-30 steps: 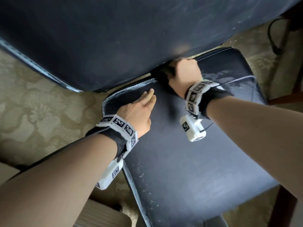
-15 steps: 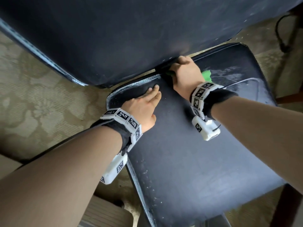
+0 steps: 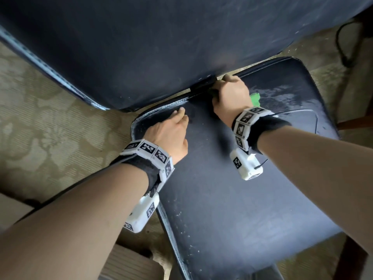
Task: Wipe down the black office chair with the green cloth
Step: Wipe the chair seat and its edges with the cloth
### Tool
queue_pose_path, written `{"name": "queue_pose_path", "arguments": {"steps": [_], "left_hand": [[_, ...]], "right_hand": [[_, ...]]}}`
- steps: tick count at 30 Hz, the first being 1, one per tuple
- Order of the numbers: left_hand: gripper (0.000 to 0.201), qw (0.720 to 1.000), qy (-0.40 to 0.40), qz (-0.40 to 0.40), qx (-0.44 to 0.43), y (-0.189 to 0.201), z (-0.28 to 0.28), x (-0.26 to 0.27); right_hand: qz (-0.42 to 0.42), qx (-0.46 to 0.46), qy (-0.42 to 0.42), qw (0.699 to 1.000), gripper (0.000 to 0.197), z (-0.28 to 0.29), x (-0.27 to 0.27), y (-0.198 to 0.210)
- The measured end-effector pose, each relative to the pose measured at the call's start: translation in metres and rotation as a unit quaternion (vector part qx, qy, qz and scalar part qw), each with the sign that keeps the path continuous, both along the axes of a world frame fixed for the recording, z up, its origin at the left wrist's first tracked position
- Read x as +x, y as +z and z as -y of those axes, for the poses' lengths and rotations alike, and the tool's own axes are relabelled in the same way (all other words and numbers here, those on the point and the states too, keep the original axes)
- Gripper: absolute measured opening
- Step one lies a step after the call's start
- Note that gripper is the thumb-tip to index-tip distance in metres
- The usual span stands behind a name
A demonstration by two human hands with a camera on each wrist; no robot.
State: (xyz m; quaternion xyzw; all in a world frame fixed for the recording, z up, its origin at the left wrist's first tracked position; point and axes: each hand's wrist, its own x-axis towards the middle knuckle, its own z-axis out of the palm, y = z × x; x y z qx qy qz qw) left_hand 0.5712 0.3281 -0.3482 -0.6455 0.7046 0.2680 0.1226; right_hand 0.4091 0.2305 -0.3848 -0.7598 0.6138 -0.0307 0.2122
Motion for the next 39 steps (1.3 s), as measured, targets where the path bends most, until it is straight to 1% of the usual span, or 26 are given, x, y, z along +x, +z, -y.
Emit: {"name": "queue_pose_path", "arguments": {"steps": [4, 6, 7, 10, 11, 13, 15, 17, 19, 20, 21, 22, 23, 24, 25, 26, 27, 29, 30, 31, 32, 34, 35, 37, 39], "left_hand": [[0.061, 1.000, -0.013, 0.010, 0.003, -0.011, -0.003, -0.001], [0.062, 1.000, -0.019, 0.012, -0.003, -0.011, -0.005, 0.001], [0.063, 1.000, -0.024, 0.011, -0.001, -0.011, -0.004, 0.003], [0.064, 0.999, -0.043, 0.008, 0.004, -0.010, -0.003, 0.007], [0.064, 0.999, -0.046, 0.006, 0.005, -0.011, -0.002, 0.007], [0.065, 0.999, -0.049, 0.002, 0.012, -0.012, -0.003, 0.007], [0.068, 0.999, -0.040, -0.020, 0.023, -0.011, -0.004, 0.009], [0.064, 0.998, 0.012, -0.064, 0.019, -0.005, -0.003, 0.011], [0.050, 0.989, 0.105, -0.103, -0.026, 0.003, -0.003, 0.011], [0.041, 0.978, 0.161, -0.123, -0.045, 0.008, -0.002, 0.009], [0.034, 0.964, 0.216, -0.148, -0.051, 0.010, -0.001, 0.004], [0.032, 0.946, 0.267, -0.178, -0.050, 0.009, 0.000, -0.001], [0.036, 0.924, 0.317, -0.210, -0.043, 0.006, 0.001, -0.006], [0.044, 0.898, 0.368, -0.240, -0.037, 0.001, 0.003, -0.012], [0.051, 0.873, 0.413, -0.257, -0.035, -0.004, 0.005, -0.017], [0.053, 0.857, 0.443, -0.259, -0.037, -0.011, 0.006, -0.021], [0.050, 0.848, 0.462, -0.256, -0.043, -0.016, 0.006, -0.024], [0.034, 0.837, 0.479, -0.256, -0.065, -0.024, 0.007, -0.025], [0.027, 0.838, 0.478, -0.252, -0.083, -0.026, 0.008, -0.024], [0.020, 0.845, 0.471, -0.235, -0.100, -0.026, 0.009, -0.021], [0.015, 0.856, 0.458, -0.209, -0.114, -0.025, 0.010, -0.016], [0.014, 0.877, 0.437, -0.147, -0.137, -0.019, 0.012, -0.004], [0.015, 0.884, 0.425, -0.125, -0.147, -0.017, 0.013, 0.003], [0.020, 0.900, 0.395, -0.093, -0.157, -0.012, 0.012, 0.011], [0.029, 0.908, 0.381, -0.073, -0.162, -0.010, 0.008, 0.005]], "right_hand": [[-0.002, 0.011, 0.088, 0.996, 0.031, -0.015, 0.032, -0.004], [-0.007, 0.016, 0.118, 0.993, 0.031, -0.013, 0.035, -0.007], [-0.006, 0.016, 0.118, 0.993, 0.032, -0.010, 0.032, -0.008], [0.003, 0.003, 0.063, 0.998, 0.035, -0.003, 0.026, -0.010], [-0.005, 0.000, 0.063, 0.998, 0.034, -0.005, 0.029, -0.008], [-0.004, 0.013, 0.098, 0.995, 0.030, -0.012, 0.038, -0.005], [0.026, 0.025, 0.118, 0.992, 0.028, -0.018, 0.041, 0.000], [0.079, 0.029, 0.064, 0.994, 0.028, -0.019, 0.036, 0.012], [0.115, 0.066, -0.012, 0.991, 0.033, -0.024, 0.027, 0.026], [0.137, 0.094, -0.039, 0.985, 0.036, -0.030, 0.024, 0.032], [0.168, 0.117, -0.055, 0.977, 0.040, -0.036, 0.023, 0.037], [0.203, 0.134, -0.065, 0.968, 0.042, -0.042, 0.023, 0.040], [0.241, 0.148, -0.075, 0.956, 0.043, -0.047, 0.023, 0.042], [0.273, 0.162, -0.087, 0.944, 0.044, -0.049, 0.023, 0.039], [0.290, 0.174, -0.098, 0.936, 0.043, -0.050, 0.023, 0.036], [0.300, 0.182, -0.107, 0.930, 0.042, -0.050, 0.022, 0.034], [0.304, 0.183, -0.118, 0.927, 0.042, -0.049, 0.021, 0.031], [0.314, 0.171, -0.149, 0.922, 0.043, -0.045, 0.014, 0.027], [0.313, 0.157, -0.157, 0.923, 0.044, -0.041, 0.009, 0.024], [0.294, 0.135, -0.155, 0.933, 0.045, -0.036, 0.005, 0.023], [0.258, 0.110, -0.140, 0.950, 0.046, -0.032, 0.001, 0.022], [0.151, 0.072, -0.085, 0.982, 0.049, -0.024, -0.006, 0.023], [0.103, 0.071, -0.049, 0.991, 0.052, -0.021, -0.008, 0.023], [0.033, 0.084, 0.040, 0.995, 0.060, -0.021, -0.011, 0.022], [-0.017, 0.101, 0.104, 0.989, 0.064, -0.023, -0.011, 0.019]]}}
